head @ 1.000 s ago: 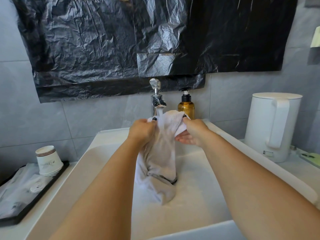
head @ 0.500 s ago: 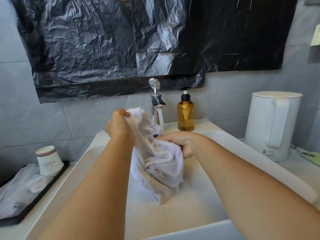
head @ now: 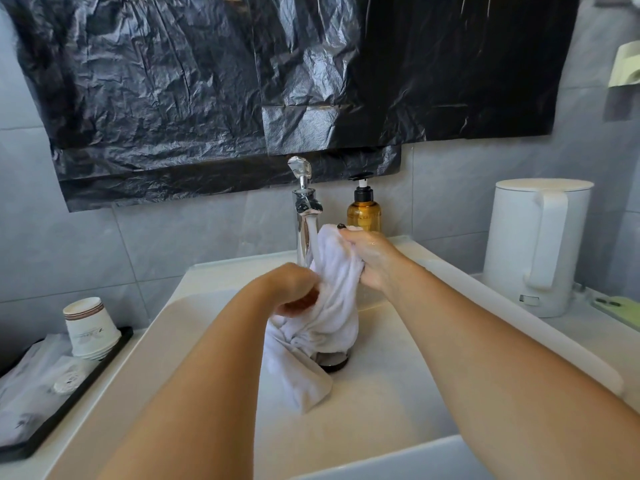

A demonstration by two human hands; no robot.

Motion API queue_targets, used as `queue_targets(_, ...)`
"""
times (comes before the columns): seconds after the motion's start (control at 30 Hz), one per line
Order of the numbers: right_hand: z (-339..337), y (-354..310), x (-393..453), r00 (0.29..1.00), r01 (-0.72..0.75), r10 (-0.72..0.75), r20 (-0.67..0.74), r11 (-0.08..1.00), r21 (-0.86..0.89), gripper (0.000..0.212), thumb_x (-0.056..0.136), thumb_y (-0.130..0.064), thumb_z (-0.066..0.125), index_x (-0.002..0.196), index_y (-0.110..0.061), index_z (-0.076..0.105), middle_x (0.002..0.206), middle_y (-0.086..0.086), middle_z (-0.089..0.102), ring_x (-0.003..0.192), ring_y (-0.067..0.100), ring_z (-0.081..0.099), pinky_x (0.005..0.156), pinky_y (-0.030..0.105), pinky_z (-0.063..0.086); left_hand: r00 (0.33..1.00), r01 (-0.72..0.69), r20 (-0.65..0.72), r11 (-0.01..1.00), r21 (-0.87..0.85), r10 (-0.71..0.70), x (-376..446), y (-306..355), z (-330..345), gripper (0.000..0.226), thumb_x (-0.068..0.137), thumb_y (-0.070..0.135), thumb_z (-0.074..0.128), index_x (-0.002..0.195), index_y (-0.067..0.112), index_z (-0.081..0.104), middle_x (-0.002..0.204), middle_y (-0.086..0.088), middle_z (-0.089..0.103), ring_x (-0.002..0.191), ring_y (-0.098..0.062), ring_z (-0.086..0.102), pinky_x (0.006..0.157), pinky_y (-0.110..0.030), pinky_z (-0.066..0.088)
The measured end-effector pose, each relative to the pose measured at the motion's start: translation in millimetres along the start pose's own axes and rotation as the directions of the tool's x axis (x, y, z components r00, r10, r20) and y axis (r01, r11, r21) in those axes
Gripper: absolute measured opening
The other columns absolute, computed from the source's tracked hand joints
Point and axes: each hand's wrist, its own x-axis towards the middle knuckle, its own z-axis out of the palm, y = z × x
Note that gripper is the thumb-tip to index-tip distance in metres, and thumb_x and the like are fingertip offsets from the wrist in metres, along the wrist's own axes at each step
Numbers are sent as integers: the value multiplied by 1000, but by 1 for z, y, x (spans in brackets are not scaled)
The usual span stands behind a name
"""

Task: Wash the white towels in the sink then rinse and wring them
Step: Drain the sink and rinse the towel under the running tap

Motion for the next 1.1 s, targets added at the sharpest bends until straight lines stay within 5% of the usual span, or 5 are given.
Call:
queue_targets(0.3,2,-10,-6,989,18,-22,147,999,30,14,73,-18,70,71,-9,60,72,12,55,65,25,58,67,32,49,983,13,185,1000,-16,-10,7,-14,12,15,102,25,49,112,20,59,79,-3,66,72,-16,62,64,-24,53)
queue_targets(0.5,1,-3,-12,976,-101,147,161,959,-264,6,83,2,63,81,-2,59,80,17,60,80,29,62,78,38,50,944,41,311,897,-439,109,13,-3,-2,99,70,85,39,126,5,55,111,-12,68,101,-24,66,81,-35,53)
queue_targets(0.67,-6,-9,-3,995,-96,88,-46,967,-235,5,93,-1,60,94,4,60,90,19,67,84,27,66,86,40,54,995,-96,-94,718,-690,43,21,-1,-9,22,95,25,54,79,9,55,69,-7,50,57,-19,48,51,-24,42)
queue_targets(0.8,-10,-4,7,959,-111,-41,-280,856,-504,29,90,-27,66,107,-7,54,98,13,63,89,28,63,81,34,52,992,-119,-128,486,-866,14,22,-6,-23,14,83,1,46,72,9,46,60,-4,44,57,-18,41,58,-25,41)
queue_targets(1.1,-22,-17,2,998,-70,70,6,997,14,20,82,-12,67,100,-5,64,98,14,65,95,29,64,95,42,50,994,48,110,814,-579,20,27,-18,8,20,79,3,79,91,2,63,70,-8,55,52,-13,46,45,-20,43)
